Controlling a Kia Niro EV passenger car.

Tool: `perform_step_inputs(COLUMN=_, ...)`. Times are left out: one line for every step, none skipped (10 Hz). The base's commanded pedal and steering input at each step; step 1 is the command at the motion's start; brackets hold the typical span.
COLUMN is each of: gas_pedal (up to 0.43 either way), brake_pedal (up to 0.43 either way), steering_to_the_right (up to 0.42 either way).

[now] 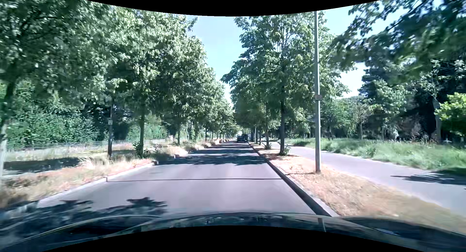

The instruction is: Follow the waypoints while adhering to traffic rules and regulations

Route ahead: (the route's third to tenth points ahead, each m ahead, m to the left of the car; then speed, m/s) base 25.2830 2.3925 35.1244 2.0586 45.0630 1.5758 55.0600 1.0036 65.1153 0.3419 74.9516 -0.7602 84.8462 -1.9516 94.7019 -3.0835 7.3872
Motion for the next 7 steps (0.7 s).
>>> perform_step_inputs(gas_pedal=0.079, brake_pedal=0.000, steering_to_the_right=0.005)
perform_step_inputs(gas_pedal=0.079, brake_pedal=0.000, steering_to_the_right=0.004)
perform_step_inputs(gas_pedal=0.079, brake_pedal=0.000, steering_to_the_right=0.004)
perform_step_inputs(gas_pedal=0.079, brake_pedal=0.000, steering_to_the_right=0.004)
perform_step_inputs(gas_pedal=0.079, brake_pedal=0.000, steering_to_the_right=0.004)
perform_step_inputs(gas_pedal=0.079, brake_pedal=0.000, steering_to_the_right=0.004)
perform_step_inputs(gas_pedal=0.079, brake_pedal=0.000, steering_to_the_right=0.003)
